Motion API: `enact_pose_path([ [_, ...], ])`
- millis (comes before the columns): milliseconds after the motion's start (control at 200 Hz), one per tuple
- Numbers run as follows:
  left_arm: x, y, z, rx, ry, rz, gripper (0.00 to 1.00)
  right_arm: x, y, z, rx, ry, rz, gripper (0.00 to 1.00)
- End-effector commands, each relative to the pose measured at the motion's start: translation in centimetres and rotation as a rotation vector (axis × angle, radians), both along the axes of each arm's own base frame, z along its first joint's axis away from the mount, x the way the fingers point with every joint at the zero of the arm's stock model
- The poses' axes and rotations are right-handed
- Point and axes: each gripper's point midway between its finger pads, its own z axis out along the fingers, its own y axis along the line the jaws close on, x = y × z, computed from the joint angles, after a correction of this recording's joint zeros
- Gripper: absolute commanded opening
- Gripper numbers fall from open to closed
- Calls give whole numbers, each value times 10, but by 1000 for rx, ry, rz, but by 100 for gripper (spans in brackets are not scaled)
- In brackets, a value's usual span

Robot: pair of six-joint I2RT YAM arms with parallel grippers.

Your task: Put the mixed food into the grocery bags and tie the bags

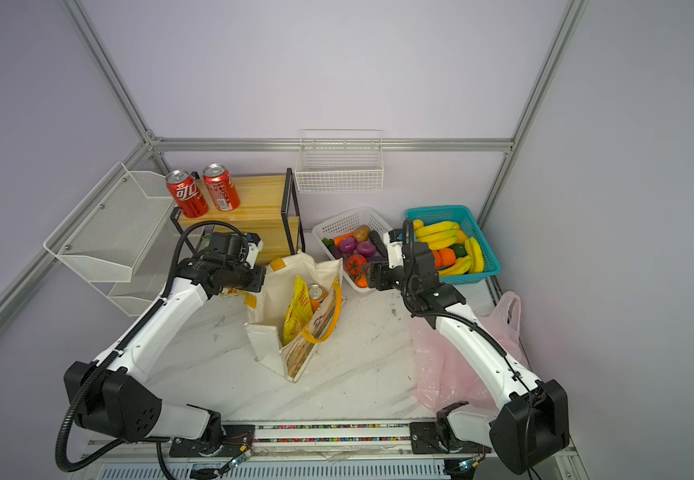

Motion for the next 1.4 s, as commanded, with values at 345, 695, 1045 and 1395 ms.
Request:
enact_pose_path([
  [345, 4, 12, 71, -80, -214, 72, 58, 45, -113, -138, -413, 264, -506, 79],
  [695, -23, 12, 131, -195, -432, 78, 74, 73, -144, -204, -568, 384, -555, 74],
  [1045, -35, 5, 145, -255, -482, 47, 76, 71, -121, -190, -403, 371, -462, 6],
  [1395, -58, -38, 185, -573, -555, -126, 77, -8, -71, -17, 41, 36, -211, 0],
])
